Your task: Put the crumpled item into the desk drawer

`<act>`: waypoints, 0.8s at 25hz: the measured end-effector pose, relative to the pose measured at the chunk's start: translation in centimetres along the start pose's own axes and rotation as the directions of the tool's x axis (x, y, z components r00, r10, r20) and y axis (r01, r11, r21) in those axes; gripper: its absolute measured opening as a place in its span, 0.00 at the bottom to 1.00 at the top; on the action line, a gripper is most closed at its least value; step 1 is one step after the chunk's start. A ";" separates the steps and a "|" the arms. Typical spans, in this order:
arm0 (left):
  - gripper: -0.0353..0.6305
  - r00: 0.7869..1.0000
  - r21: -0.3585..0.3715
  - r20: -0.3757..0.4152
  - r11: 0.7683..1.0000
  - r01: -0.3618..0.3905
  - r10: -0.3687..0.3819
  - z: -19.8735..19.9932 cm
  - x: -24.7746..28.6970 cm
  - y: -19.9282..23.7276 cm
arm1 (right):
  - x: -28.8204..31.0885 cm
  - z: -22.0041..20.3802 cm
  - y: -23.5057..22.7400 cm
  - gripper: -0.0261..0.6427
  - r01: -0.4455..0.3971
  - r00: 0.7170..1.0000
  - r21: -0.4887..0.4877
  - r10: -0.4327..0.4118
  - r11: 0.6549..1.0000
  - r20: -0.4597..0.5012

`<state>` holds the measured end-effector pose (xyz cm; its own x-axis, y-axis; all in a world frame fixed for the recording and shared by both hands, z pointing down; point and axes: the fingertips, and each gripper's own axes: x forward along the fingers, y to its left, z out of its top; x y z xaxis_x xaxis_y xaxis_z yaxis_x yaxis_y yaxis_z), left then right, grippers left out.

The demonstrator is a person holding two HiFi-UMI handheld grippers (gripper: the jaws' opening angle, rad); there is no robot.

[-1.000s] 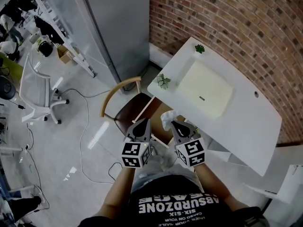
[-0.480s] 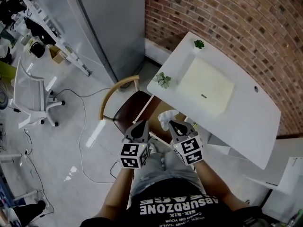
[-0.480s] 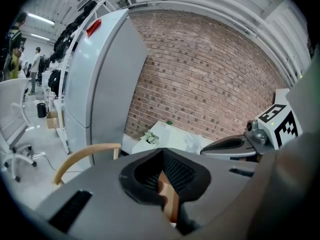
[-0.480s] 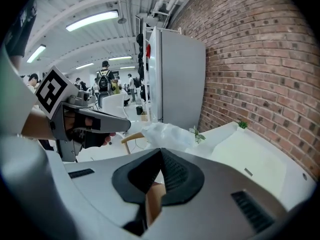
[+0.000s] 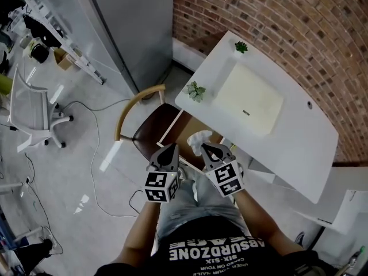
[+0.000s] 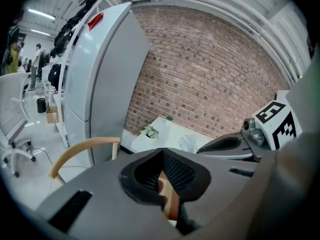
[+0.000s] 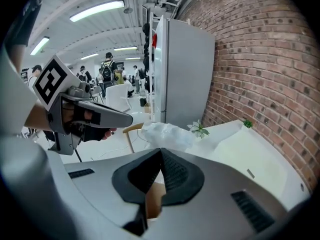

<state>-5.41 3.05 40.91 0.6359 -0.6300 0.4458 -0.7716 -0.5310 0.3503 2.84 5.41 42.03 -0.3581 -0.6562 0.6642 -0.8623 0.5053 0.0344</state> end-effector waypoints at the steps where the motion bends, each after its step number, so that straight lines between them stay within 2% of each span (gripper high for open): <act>1: 0.06 1.000 -0.002 -0.002 1.000 -0.002 0.002 -0.1 0.1 0.0 | 0.2 -0.2 -0.1 0.04 -0.004 1.000 -0.003 0.004 1.000 -0.009; 7: 0.06 0.999 -0.040 -0.014 0.998 -0.040 0.040 -0.8 0.5 0.4 | 1.8 -1.7 -0.4 0.04 -0.054 0.996 -0.039 0.052 0.998 -0.067; 20: 0.06 0.991 -0.060 -0.082 0.992 -0.107 0.102 -2.9 2.3 1.4 | 5.3 -3.8 -0.9 0.04 -0.170 0.974 -0.108 0.151 0.979 -0.170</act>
<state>-5.05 2.47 44.82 0.5506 -0.6322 0.5452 -0.8347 -0.4255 0.3497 3.09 3.62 48.39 -0.4180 -0.4679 0.7786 -0.7446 0.6675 0.0014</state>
